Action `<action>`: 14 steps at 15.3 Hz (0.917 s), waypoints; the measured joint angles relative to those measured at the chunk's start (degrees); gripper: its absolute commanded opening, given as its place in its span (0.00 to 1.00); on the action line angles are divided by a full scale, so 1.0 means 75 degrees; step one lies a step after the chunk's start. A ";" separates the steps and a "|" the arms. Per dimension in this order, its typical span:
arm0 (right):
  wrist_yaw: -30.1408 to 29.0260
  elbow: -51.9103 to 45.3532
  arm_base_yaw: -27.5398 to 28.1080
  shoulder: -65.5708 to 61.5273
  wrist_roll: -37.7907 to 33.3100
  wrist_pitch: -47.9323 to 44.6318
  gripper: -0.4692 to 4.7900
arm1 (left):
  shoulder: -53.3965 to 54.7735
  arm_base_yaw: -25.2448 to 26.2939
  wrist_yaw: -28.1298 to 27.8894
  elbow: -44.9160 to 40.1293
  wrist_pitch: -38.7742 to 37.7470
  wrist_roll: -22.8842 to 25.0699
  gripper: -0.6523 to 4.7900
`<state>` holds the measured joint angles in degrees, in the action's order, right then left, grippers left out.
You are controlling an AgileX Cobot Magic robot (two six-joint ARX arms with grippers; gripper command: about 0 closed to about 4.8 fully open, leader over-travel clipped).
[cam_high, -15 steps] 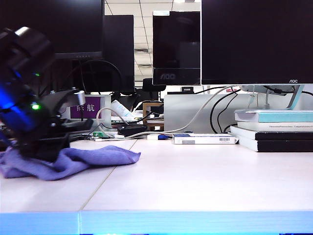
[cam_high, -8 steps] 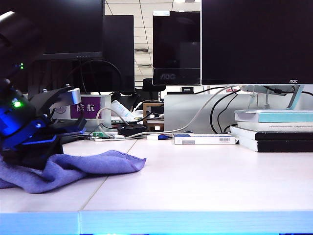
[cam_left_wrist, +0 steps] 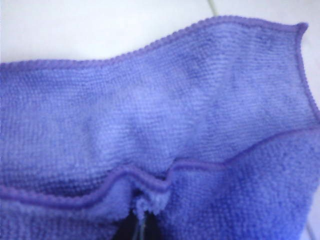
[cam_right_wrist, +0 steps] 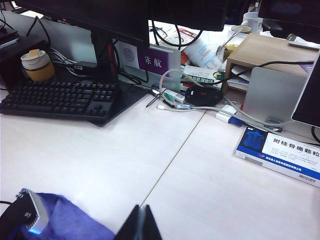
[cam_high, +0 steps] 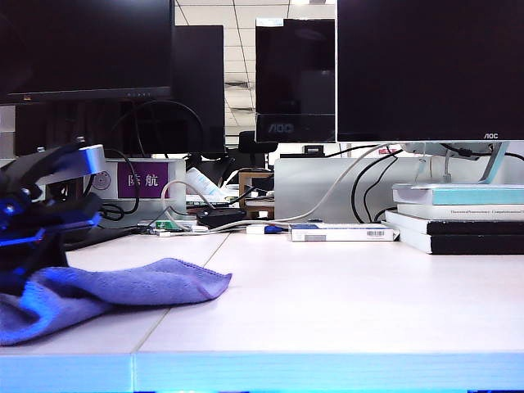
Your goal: Wipe the table from front to back using the rag.
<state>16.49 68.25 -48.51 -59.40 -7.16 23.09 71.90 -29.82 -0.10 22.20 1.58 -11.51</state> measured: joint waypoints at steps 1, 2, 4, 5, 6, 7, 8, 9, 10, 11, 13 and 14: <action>0.0000 0.0000 0.0000 0.0000 0.0000 0.0000 0.09 | -0.0087 0.0000 0.0003 -0.0003 -0.0143 0.0000 0.11; 0.0000 0.0000 0.0000 0.0000 0.0000 0.0000 0.09 | -0.0172 -0.0003 0.0003 -0.0029 -0.0227 0.0000 0.11; 0.0000 0.0000 0.0000 0.0000 0.0000 0.0000 0.09 | -0.0393 -0.0003 0.0009 -0.0294 -0.0213 -0.0003 0.11; 0.0000 0.0000 0.0000 0.0000 0.0000 -0.0003 0.09 | -0.0396 -0.0003 0.0017 -0.0364 -0.0108 -0.0006 0.11; -0.0003 0.0000 0.0000 0.0000 0.0000 0.0000 0.09 | -0.0417 -0.0003 0.0017 -0.0420 -0.0038 -0.0009 0.11; 0.0000 0.0000 0.0000 0.0000 0.0000 -0.0003 0.09 | -0.0420 -0.0003 0.0017 -0.0423 -0.0032 -0.0009 0.11; 0.0000 0.0000 0.0000 0.0000 0.0000 0.0000 0.09 | -0.0423 -0.0003 0.0017 -0.0425 -0.0006 -0.0009 0.11; 0.0000 0.0000 0.0000 0.0000 0.0000 -0.0003 0.09 | -0.0423 -0.0003 0.0017 -0.0437 0.0099 -0.0009 0.11; 0.0000 0.0000 0.0000 0.0000 0.0000 -0.0003 0.09 | -0.0373 -0.0003 0.0017 -0.0294 0.0012 -0.0012 0.12; 0.0000 0.0000 0.0000 0.0000 0.0000 -0.0003 0.09 | -0.0321 -0.0003 0.0017 -0.0055 -0.0251 -0.0012 0.37; 0.0000 0.0000 0.0000 0.0000 0.0000 -0.0003 0.09 | -0.0251 -0.0003 0.0420 0.0746 -0.0877 -0.0009 0.45; 0.0000 0.0000 0.0000 0.0000 0.0000 -0.0003 0.09 | -0.0254 -0.0003 0.0522 0.1003 -0.0962 -0.0006 0.45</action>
<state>16.49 68.25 -48.51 -59.40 -7.16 23.07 70.00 -29.85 3.81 29.71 -5.63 -11.55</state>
